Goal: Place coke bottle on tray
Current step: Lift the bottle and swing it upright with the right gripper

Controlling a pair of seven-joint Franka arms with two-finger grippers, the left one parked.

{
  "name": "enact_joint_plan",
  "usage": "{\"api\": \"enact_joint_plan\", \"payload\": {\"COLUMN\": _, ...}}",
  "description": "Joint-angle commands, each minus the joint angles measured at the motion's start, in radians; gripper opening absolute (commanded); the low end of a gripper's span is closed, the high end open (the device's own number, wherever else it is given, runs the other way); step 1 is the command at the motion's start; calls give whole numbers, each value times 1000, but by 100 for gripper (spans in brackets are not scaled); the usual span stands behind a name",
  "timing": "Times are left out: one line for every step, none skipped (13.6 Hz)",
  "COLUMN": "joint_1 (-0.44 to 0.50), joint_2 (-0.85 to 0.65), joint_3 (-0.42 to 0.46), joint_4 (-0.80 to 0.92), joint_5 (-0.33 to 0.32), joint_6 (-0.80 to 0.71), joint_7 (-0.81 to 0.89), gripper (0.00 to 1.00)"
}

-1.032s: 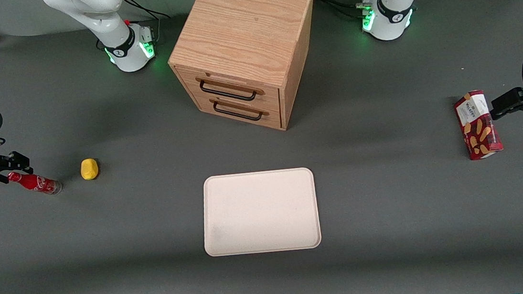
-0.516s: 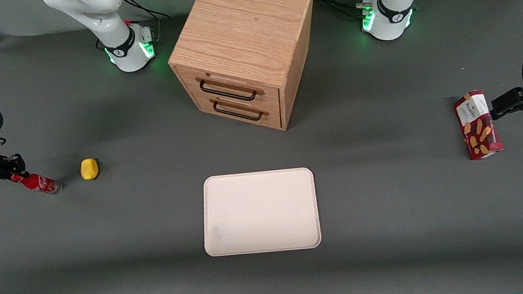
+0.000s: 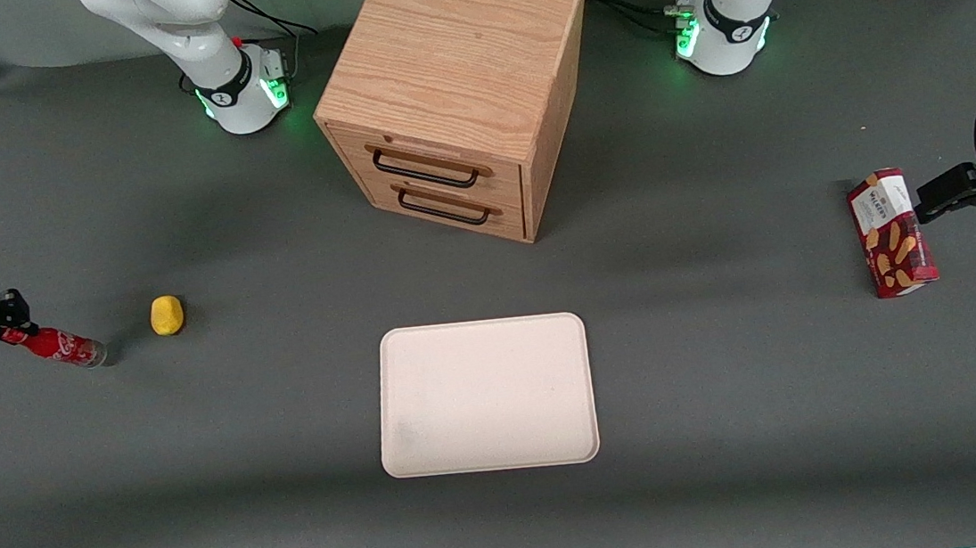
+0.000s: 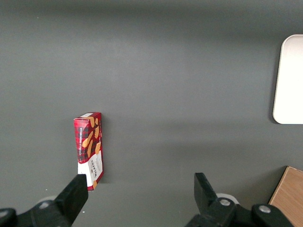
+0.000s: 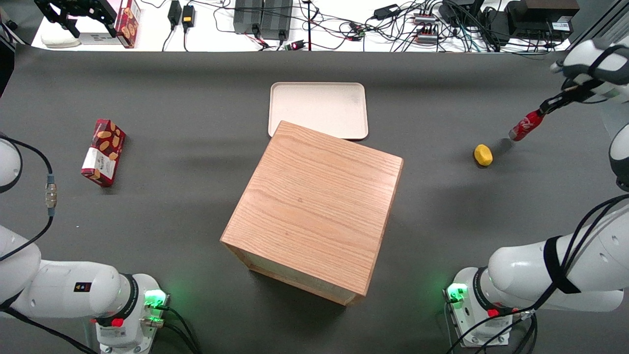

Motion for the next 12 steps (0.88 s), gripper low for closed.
{"api": "enact_joint_plan", "payload": {"joint_1": 4, "joint_2": -63, "joint_3": -6, "joint_4": 103, "joint_5": -31, "joint_6": -182, "joint_7": 3, "gripper": 0}}
{"api": "enact_joint_plan", "payload": {"joint_1": 4, "joint_2": -79, "joint_3": -6, "joint_4": 134, "joint_5": -47, "joint_6": -233, "joint_7": 4, "gripper": 0}}
{"api": "enact_joint_plan", "payload": {"joint_1": 4, "joint_2": -94, "joint_3": -6, "joint_4": 161, "joint_5": -66, "joint_6": -276, "joint_7": 6, "gripper": 0}}
{"api": "enact_joint_plan", "payload": {"joint_1": 4, "joint_2": -117, "joint_3": -7, "joint_4": 190, "joint_5": -80, "joint_6": -329, "joint_7": 10, "gripper": 0}}
{"api": "enact_joint_plan", "payload": {"joint_1": 4, "joint_2": -132, "joint_3": -7, "joint_4": 230, "joint_5": -100, "joint_6": -388, "joint_7": 18, "gripper": 0}}
{"api": "enact_joint_plan", "payload": {"joint_1": 4, "joint_2": -149, "joint_3": -7, "joint_4": 278, "joint_5": -123, "joint_6": -454, "joint_7": 27, "gripper": 0}}
{"api": "enact_joint_plan", "payload": {"joint_1": 5, "joint_2": -160, "joint_3": -7, "joint_4": 336, "joint_5": -143, "joint_6": -521, "joint_7": 38, "gripper": 0}}
{"api": "enact_joint_plan", "payload": {"joint_1": 13, "joint_2": -169, "joint_3": -7, "joint_4": 396, "joint_5": -163, "joint_6": -589, "joint_7": 40, "gripper": 0}}
{"api": "enact_joint_plan", "payload": {"joint_1": 25, "joint_2": -177, "joint_3": -7, "joint_4": 446, "joint_5": -175, "joint_6": -644, "joint_7": 40, "gripper": 0}}
{"api": "enact_joint_plan", "payload": {"joint_1": 27, "joint_2": -188, "joint_3": -7, "joint_4": 494, "joint_5": -195, "joint_6": -695, "joint_7": 40, "gripper": 0}}
{"api": "enact_joint_plan", "payload": {"joint_1": 28, "joint_2": -198, "joint_3": -7, "joint_4": 537, "joint_5": -209, "joint_6": -741, "joint_7": 38, "gripper": 0}}
{"api": "enact_joint_plan", "payload": {"joint_1": 28, "joint_2": -209, "joint_3": -7, "joint_4": 569, "joint_5": -214, "joint_6": -782, "joint_7": 38, "gripper": 0}}
